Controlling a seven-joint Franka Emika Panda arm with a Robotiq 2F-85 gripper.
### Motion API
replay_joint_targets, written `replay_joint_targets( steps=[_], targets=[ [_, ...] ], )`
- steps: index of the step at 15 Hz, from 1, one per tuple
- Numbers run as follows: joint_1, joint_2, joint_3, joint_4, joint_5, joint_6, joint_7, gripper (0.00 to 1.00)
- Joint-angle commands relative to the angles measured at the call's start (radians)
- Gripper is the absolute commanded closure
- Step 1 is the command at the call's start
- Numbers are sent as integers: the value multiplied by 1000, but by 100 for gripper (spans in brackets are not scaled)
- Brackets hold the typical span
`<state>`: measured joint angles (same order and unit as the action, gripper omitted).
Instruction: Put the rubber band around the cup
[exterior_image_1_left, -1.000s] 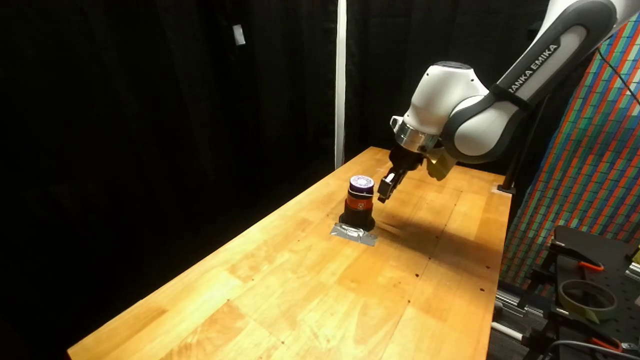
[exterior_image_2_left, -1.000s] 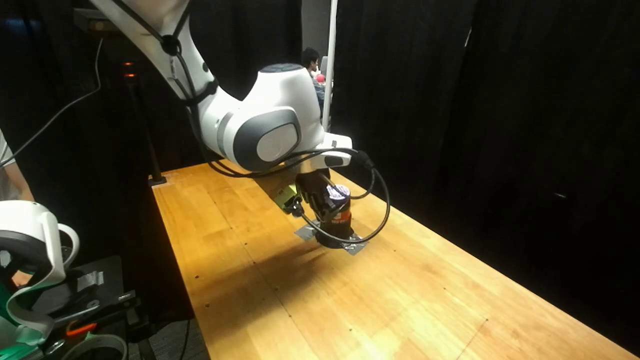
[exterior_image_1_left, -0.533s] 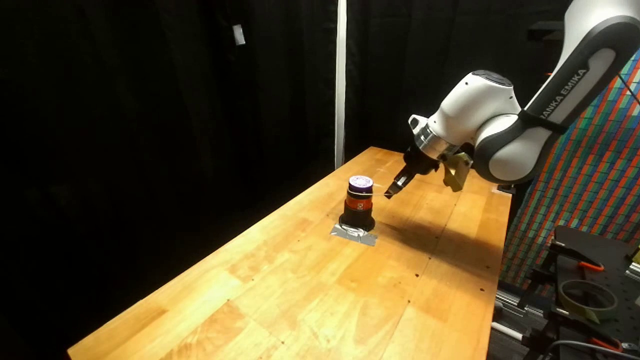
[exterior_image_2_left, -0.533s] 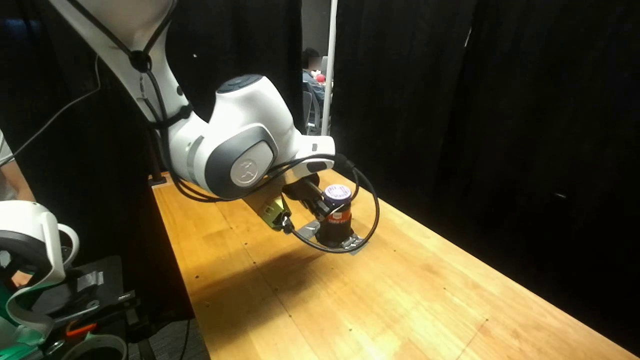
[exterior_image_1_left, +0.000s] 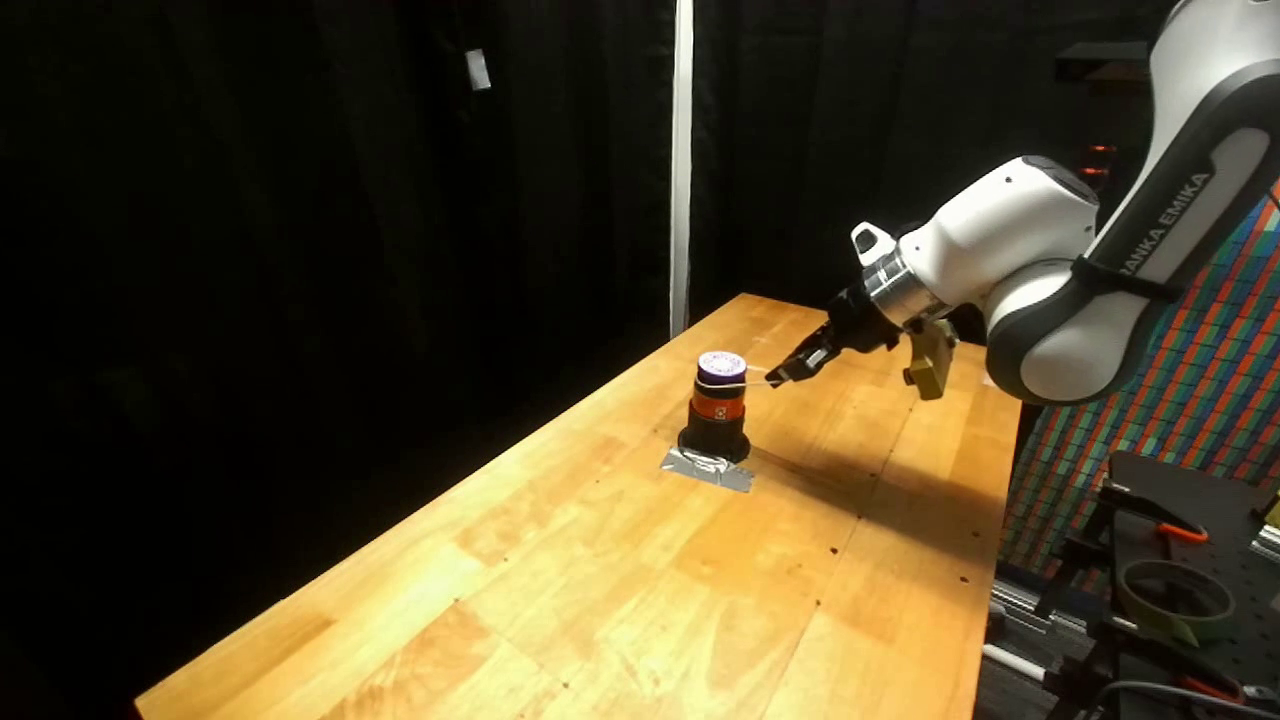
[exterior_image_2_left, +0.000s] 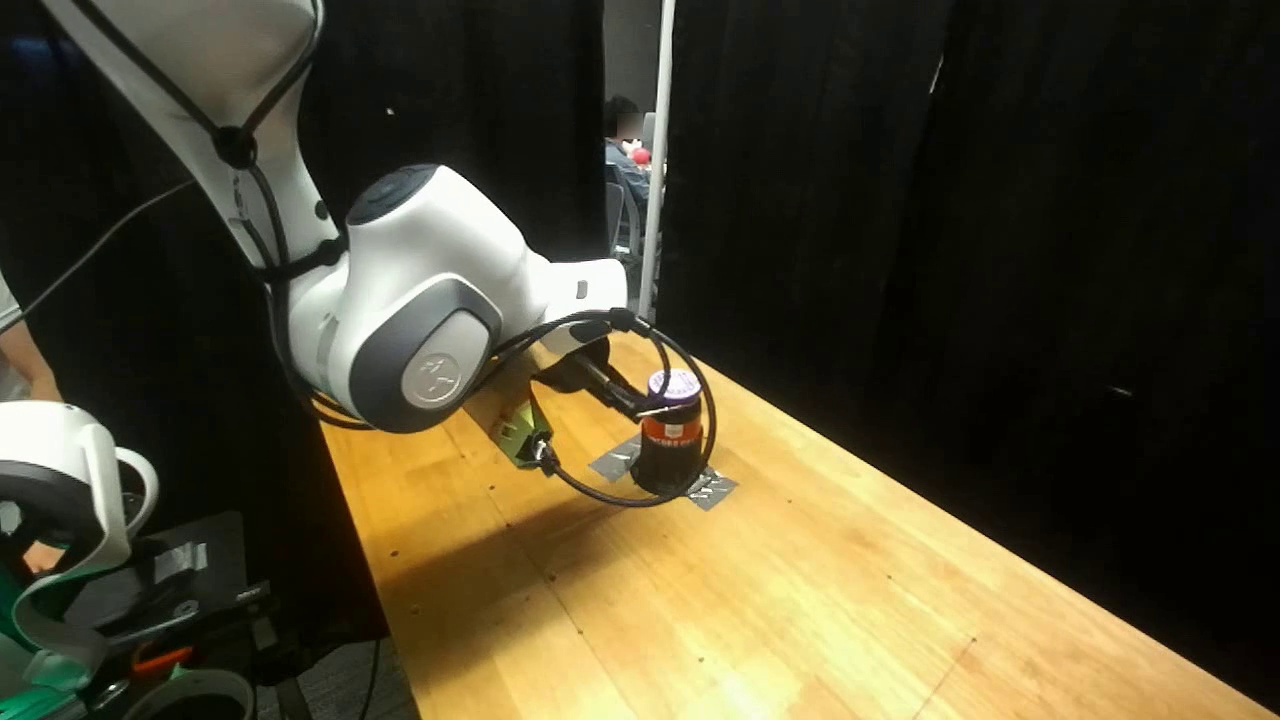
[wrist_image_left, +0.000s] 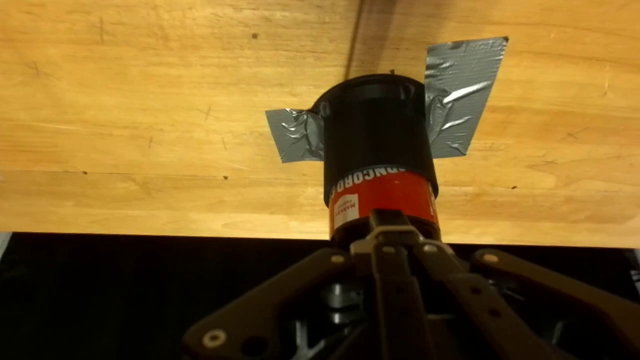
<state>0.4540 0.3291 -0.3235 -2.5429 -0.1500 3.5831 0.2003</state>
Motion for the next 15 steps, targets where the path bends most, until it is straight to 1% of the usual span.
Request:
replay_joint_targets(
  steps=[1, 2, 5, 7, 10, 12, 13, 14, 15],
  targets=[
    [26, 5, -7, -40, 34, 117, -6, 100],
    [-85, 0, 130, -43, 131, 141, -107, 100],
    [-141, 18, 221, -44, 206, 229, -138, 100],
    [-171, 35, 268, -42, 240, 292, -157, 100],
    [-202, 57, 314, -37, 261, 360, -173, 100],
    [-217, 67, 332, -35, 266, 387, -179, 100],
    [-223, 69, 338, -33, 265, 385, -183, 88],
    [-240, 58, 351, -37, 240, 339, -166, 73],
    [-244, 65, 355, -34, 248, 339, -167, 66]
  ],
)
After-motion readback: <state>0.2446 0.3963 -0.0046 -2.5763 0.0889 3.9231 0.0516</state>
